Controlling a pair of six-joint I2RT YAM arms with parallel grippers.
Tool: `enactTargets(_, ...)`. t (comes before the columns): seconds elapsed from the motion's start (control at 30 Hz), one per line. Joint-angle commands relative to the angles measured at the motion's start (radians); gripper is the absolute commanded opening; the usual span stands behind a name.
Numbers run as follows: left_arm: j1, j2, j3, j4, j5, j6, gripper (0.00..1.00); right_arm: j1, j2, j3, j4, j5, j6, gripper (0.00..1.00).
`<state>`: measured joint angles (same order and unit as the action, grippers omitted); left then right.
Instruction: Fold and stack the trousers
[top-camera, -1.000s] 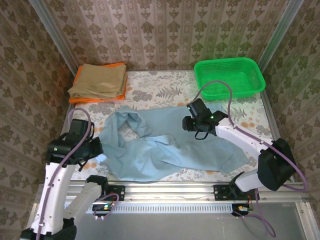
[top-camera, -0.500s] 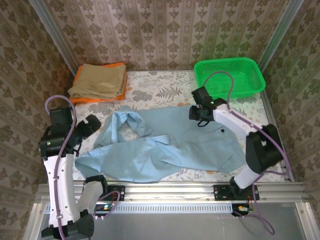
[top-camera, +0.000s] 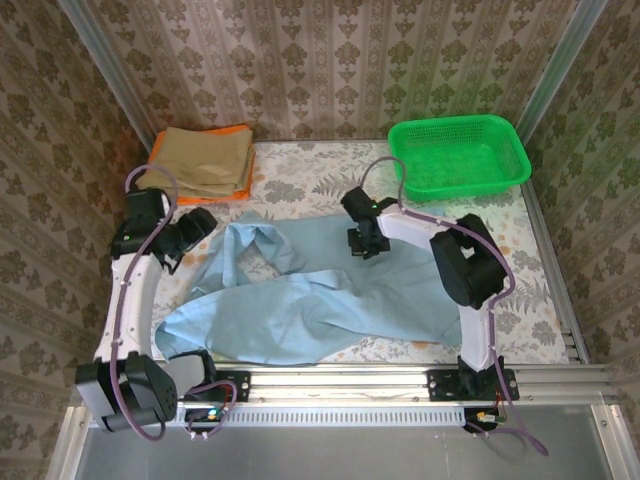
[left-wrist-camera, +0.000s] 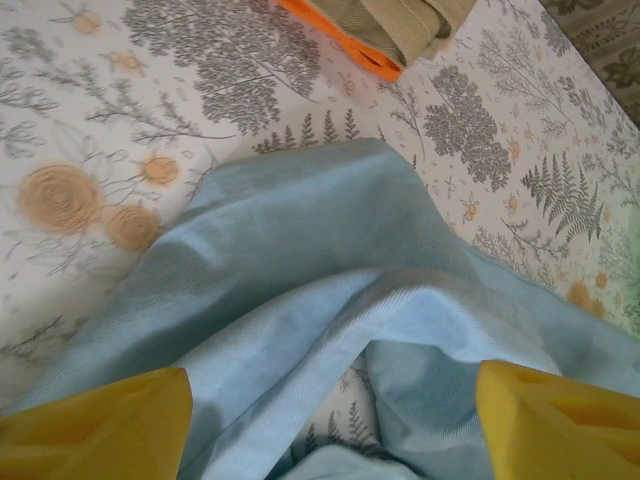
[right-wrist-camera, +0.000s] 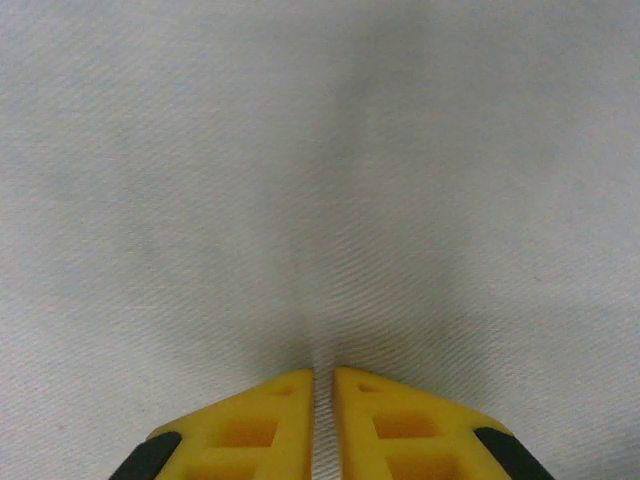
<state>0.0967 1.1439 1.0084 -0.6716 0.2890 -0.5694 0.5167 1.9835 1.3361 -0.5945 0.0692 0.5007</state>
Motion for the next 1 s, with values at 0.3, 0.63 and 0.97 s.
enactTargets(0.3, -0.186, 0.148, -0.013, 0.214, 0.030, -0.016, 0.59, -0.204, -0.334, -0.396, -0.095, -0.079, 0.133, 0.13)
enactTargets(0.63, -0.229, 0.217, -0.081, 0.240, 0.007, -0.011, 0.73, 0.036, -0.451, -0.162, -0.137, -0.047, -0.030, 0.40)
enactTargets(0.97, -0.102, 0.161, -0.176, 0.119, -0.017, -0.007, 0.77, 0.272, -0.052, 0.322, -0.053, -0.157, -0.206, 0.67)
